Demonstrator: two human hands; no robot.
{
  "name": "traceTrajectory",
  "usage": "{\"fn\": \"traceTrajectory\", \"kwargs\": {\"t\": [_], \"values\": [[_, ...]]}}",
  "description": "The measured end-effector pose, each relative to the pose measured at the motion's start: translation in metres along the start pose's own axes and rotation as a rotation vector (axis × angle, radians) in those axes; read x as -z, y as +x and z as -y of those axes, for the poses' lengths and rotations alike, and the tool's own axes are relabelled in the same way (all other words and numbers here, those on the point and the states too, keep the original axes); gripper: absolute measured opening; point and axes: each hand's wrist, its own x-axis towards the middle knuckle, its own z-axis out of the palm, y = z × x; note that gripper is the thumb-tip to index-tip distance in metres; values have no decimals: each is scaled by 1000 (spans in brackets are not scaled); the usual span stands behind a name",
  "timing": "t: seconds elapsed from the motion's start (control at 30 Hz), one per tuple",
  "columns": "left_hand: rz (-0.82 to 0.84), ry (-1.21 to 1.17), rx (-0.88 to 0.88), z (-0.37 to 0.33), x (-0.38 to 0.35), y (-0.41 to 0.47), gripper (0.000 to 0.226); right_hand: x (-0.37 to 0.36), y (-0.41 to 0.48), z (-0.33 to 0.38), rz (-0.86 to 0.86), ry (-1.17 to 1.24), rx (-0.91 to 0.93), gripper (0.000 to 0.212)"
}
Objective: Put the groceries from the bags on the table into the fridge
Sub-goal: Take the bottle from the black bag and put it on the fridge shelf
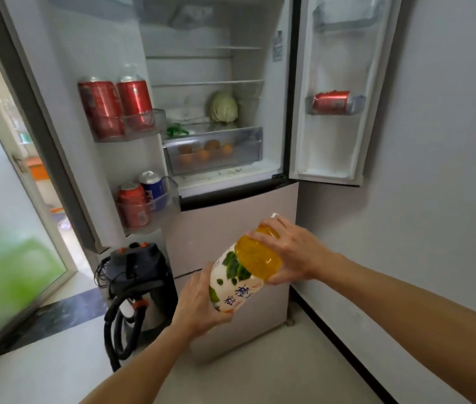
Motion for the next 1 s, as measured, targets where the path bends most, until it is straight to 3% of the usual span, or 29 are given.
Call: {"fn": "traceTrajectory", "kwargs": {"t": [0.3,0.57,0.77,1.0], "values": [[-111,-11,-70,44,5,214,108,-39,132,-144,-83,-37,-84,104],[-211,288,-218,18,70,389,112,-13,213,-262,-191,-105,-224,108],[-377,516,-300,-8,129,492,112,7,277,-346,-368,-143,-203,109],[-525,737,-285,-42,198,583,110,26,357,-419,-531,-122,-227,112]]}}
